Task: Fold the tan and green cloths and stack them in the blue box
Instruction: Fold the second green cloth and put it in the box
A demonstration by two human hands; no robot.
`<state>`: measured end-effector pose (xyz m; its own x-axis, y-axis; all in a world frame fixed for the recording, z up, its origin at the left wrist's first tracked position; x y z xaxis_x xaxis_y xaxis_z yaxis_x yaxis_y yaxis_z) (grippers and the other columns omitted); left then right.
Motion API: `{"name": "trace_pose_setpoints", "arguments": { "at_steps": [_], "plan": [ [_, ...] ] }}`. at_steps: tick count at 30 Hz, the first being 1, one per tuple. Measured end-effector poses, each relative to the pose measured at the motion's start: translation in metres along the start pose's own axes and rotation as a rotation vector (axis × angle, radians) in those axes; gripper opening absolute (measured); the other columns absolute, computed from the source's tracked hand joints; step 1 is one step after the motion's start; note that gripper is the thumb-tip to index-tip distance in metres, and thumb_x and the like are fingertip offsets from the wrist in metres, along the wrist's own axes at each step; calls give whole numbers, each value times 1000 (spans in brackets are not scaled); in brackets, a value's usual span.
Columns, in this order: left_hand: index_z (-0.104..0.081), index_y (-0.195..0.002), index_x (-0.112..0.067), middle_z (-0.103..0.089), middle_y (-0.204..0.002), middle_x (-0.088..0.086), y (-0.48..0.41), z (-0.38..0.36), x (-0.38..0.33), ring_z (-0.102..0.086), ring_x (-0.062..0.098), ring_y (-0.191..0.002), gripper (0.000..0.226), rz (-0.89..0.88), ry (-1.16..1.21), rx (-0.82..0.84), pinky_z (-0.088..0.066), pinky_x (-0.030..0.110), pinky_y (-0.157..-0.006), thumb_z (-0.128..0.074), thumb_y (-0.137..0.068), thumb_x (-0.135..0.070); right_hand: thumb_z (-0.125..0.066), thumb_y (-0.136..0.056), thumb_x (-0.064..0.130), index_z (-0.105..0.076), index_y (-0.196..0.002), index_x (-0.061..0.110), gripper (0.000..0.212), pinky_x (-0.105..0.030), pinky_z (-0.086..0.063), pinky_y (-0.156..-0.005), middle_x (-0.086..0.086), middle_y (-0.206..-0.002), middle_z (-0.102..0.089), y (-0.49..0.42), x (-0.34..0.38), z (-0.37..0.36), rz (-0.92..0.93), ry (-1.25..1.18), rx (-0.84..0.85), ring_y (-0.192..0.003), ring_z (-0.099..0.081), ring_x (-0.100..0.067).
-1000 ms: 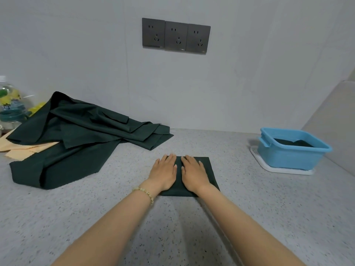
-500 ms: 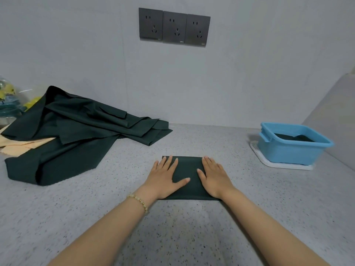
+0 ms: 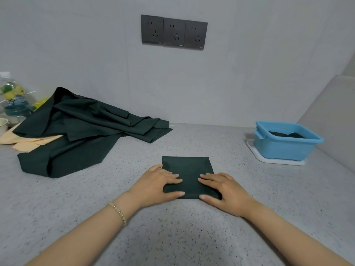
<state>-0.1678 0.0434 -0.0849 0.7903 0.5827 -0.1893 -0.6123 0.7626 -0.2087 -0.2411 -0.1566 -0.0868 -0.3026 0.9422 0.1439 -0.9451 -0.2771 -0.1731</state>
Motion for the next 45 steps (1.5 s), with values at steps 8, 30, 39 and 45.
{"name": "trace_pose_setpoints", "arguments": {
  "at_steps": [8, 30, 39, 45],
  "plan": [
    [-43, -141, -27, -51, -130, -11, 8, 11, 10, -39, 8, -123, 72, -8, -232, 23, -5, 30, -116, -44, -79, -64, -53, -87, 41, -45, -140, 27, 55, -12, -15, -104, 11, -127, -52, -7, -18, 10, 6, 117, -4, -113, -47, -8],
    [-62, -62, -25, -55, -53, -13, -19, -1, 51, -53, 7, -56, 28, 725, 534, -340, -49, 25, -71, -73, -78, -46, -70, -82, 39, -55, -74, 25, 22, -32, -39, -84, 11, -63, -50, -41, -45, -8, -690, -461, -410, -59, -47, -4],
    [-53, -58, -23, -64, -68, -3, -29, 7, 50, -58, 13, -69, 37, 774, 371, -136, -44, 25, -71, -69, -82, -46, -58, -91, 31, -46, -135, 20, 47, -31, -27, -107, -1, -131, -50, -65, -19, 8, -480, -242, -395, -121, -44, -18],
    [-50, -56, -19, -55, -61, -3, -37, 10, 54, -54, 16, -67, 40, 764, 383, -34, -43, 26, -66, -71, -82, -40, -31, -101, 38, -24, -149, 22, 52, -39, 6, -118, -1, -160, -7, -110, 15, -4, -341, 28, -176, -147, 1, -20]
  ]
}}
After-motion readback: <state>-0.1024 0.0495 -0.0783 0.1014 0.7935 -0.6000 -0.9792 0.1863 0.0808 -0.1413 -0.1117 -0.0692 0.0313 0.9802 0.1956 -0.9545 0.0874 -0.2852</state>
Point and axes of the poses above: each hand's wrist, its own y-axis away from the middle knuckle, its own z-axis out of the back of the hand, x = y × z, the point moved 5 cm from there along -y, towards the middle knuckle
